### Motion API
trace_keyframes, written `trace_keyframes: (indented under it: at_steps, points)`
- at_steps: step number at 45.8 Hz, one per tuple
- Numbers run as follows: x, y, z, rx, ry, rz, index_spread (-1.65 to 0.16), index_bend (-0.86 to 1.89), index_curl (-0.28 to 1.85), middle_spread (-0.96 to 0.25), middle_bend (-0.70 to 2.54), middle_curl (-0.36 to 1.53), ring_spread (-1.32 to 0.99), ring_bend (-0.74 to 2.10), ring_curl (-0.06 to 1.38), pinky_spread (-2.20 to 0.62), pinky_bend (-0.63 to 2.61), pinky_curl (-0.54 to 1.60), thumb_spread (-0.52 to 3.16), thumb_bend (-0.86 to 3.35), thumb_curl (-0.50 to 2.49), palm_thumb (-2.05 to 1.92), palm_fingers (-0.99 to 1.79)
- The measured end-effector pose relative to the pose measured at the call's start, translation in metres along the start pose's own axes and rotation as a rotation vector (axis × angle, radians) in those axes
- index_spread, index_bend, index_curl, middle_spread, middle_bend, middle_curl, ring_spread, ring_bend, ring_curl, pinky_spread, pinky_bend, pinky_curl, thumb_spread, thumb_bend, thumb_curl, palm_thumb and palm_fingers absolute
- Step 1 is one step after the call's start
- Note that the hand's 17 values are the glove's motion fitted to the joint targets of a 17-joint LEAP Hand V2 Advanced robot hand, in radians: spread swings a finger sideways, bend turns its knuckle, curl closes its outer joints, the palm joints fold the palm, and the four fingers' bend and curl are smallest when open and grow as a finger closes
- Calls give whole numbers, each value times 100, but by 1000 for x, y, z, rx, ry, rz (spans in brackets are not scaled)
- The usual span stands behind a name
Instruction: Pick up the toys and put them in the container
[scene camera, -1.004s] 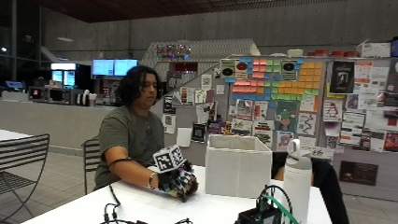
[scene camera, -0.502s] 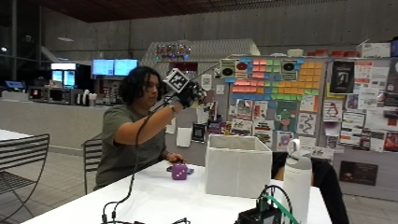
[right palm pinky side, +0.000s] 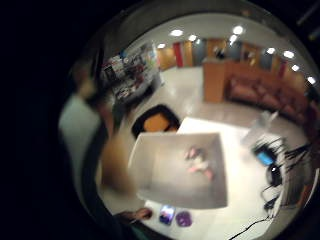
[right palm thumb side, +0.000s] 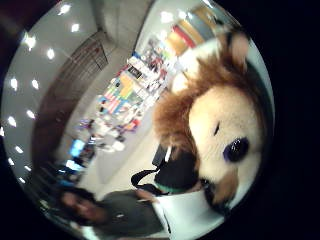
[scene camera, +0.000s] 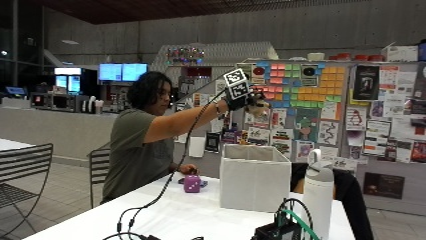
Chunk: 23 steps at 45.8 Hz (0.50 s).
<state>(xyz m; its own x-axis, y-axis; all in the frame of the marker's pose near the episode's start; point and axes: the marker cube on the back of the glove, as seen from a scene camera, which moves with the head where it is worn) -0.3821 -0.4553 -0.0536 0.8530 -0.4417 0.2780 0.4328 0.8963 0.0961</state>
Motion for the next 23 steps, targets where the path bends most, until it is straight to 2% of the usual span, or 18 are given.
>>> trace_keyframes:
  at_steps: [1,3,5,9,14,21,23]
  points:
    - [0,2,4,-37,-94,12,-36,47,87,-29,106,78,-35,111,57,-34,97,48,120,-3,58,20,56]
    - [2,6,8,-71,-186,24,-37,55,90,-28,90,73,-35,94,55,-24,93,50,123,-10,52,5,10]
    - [7,11,8,-72,-170,31,-38,53,88,-25,77,68,-33,86,53,-18,94,50,118,-12,49,-6,-10]
    - [23,25,3,-81,-39,52,-42,46,78,-24,66,60,-32,71,40,-10,88,40,112,-10,45,-10,-5]
    - [42,59,-7,-125,49,50,-44,45,73,-23,56,55,-30,65,34,-4,86,36,108,-9,40,-10,-2]
    - [61,149,0,-184,130,-61,-45,41,68,-21,48,51,-28,63,32,0,88,35,106,-8,36,-10,3]
    - [64,182,12,-204,150,-112,-45,38,66,-21,51,51,-28,67,32,0,86,34,107,-7,35,-8,13]
